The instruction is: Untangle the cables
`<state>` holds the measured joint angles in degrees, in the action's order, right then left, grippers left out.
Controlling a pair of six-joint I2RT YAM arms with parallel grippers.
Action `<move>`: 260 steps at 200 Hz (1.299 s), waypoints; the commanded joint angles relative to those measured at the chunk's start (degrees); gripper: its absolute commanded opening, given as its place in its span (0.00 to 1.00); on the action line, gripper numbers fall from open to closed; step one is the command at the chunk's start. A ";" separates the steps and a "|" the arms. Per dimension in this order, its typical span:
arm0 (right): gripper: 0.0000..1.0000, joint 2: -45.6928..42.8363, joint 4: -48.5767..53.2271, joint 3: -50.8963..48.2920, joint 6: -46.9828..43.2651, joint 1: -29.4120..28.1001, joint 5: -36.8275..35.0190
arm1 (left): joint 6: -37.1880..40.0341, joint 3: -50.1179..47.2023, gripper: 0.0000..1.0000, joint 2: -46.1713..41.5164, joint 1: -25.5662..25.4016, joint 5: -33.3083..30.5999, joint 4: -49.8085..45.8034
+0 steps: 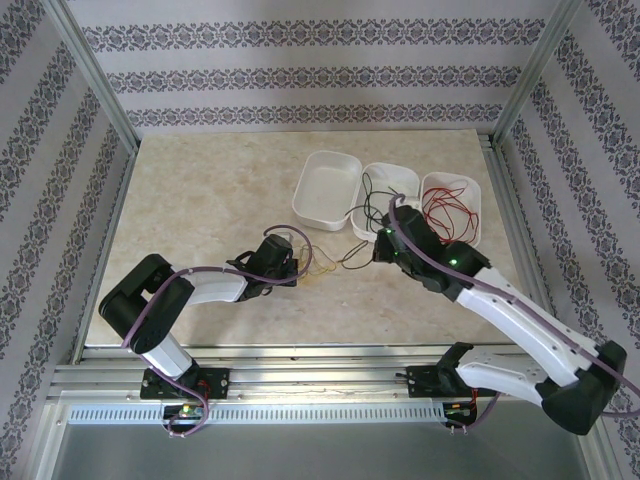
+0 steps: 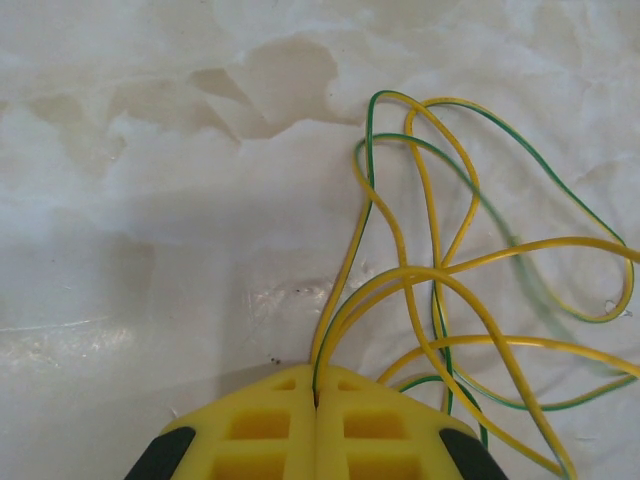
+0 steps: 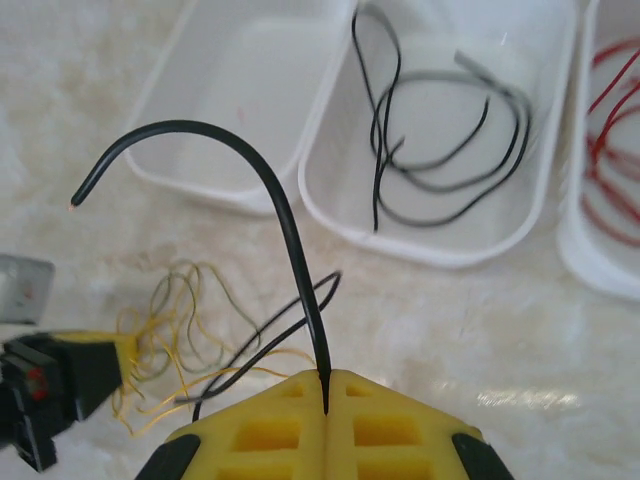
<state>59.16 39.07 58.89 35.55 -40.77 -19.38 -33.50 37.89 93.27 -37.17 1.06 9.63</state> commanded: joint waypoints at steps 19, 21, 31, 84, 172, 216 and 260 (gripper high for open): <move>0.00 -5.56 4.33 6.60 -7.71 -0.53 -8.20 | -1.22 -0.86 0.00 1.29 -0.62 -0.79 -2.60; 0.00 -5.72 4.36 6.90 -7.93 -0.51 -8.28 | -1.22 -0.82 0.00 1.36 -0.62 -0.77 -2.60; 0.00 -6.35 4.44 8.13 -8.87 -0.53 -8.86 | -1.29 -0.76 0.00 1.54 -0.63 -0.72 -2.52; 0.00 -6.39 3.32 13.20 -14.29 -0.45 -12.48 | -1.64 -0.97 0.00 1.52 -0.63 -0.52 -2.07; 0.00 3.72 -11.21 12.04 -20.76 12.31 -10.56 | -1.56 -0.95 0.00 1.65 -0.63 0.77 -0.66; 0.00 11.44 -20.82 9.24 -21.81 18.88 -6.51 | -1.66 -1.15 0.00 1.39 -0.63 0.70 -0.10; 0.00 20.19 -29.56 5.62 -22.88 21.94 -1.78 | -1.57 -1.13 0.00 1.05 -0.63 1.06 -0.01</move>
<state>76.16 16.86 66.57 14.02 -20.34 -25.56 -34.41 37.85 93.30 -37.17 1.10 9.78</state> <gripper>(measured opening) 0.064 0.043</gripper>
